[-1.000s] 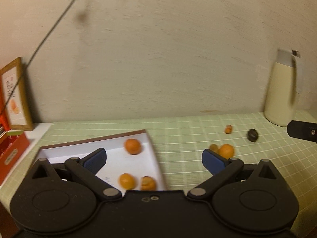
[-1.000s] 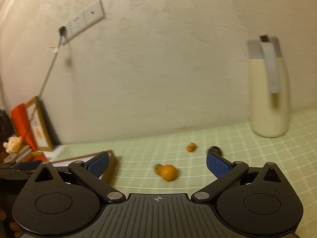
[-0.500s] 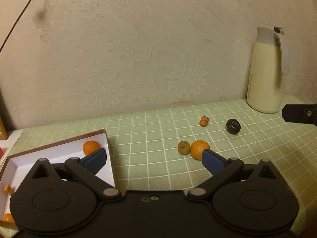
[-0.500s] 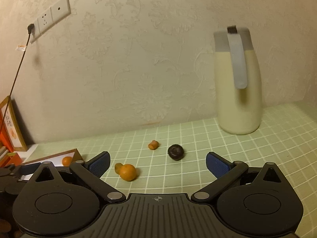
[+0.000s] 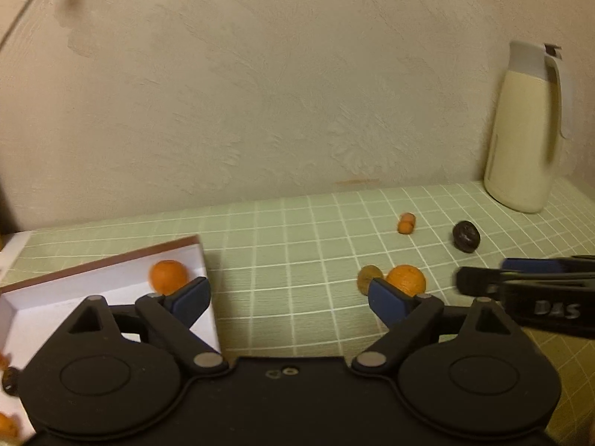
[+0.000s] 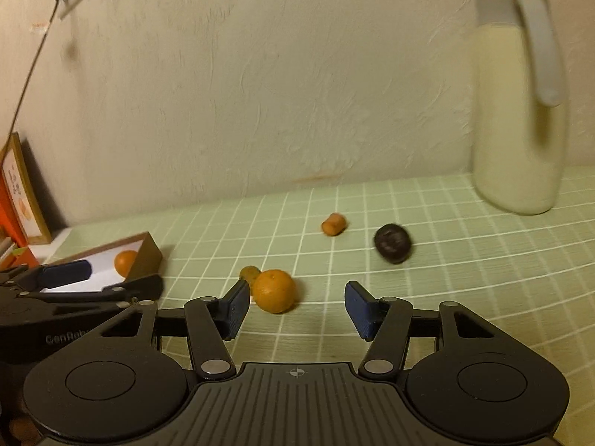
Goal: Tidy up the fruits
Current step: 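Grasp an orange with the right tool while the left tool grasps a brown kumquat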
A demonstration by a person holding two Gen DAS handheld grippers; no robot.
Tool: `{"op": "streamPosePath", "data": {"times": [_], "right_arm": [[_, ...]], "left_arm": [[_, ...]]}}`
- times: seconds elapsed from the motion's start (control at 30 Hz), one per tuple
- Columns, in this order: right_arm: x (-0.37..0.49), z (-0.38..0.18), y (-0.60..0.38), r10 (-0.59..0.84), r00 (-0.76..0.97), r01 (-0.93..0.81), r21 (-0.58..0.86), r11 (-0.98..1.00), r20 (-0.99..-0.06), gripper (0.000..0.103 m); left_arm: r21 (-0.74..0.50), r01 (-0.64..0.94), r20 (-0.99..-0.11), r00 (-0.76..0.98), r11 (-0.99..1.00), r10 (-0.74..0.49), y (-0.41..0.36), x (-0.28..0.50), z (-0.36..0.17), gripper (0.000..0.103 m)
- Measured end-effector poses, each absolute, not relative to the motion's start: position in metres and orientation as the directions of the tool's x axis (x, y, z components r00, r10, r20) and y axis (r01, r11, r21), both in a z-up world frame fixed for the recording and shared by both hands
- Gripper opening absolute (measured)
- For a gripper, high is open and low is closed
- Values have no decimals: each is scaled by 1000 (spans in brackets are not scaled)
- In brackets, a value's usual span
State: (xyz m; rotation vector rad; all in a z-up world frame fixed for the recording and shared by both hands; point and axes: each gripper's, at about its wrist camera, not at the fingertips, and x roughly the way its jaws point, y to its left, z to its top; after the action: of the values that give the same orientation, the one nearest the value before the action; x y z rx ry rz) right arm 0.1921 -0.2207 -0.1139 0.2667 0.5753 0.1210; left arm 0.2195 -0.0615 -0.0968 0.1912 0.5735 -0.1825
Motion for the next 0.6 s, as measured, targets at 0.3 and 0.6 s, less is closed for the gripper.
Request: {"op": "streamPosePath", "data": {"times": [0.3,0.6], "right_arm": [[226,-132,-212,192,822,-21,310,951,-536,53],[249,-148,-206,210,796,-2,344,939,-568,51]], "left_arm": [[73,230,-582,800,970,-146,-64,261,-109,66],[101,233,-602,789,967,-127,-63,273,-118,57]]}}
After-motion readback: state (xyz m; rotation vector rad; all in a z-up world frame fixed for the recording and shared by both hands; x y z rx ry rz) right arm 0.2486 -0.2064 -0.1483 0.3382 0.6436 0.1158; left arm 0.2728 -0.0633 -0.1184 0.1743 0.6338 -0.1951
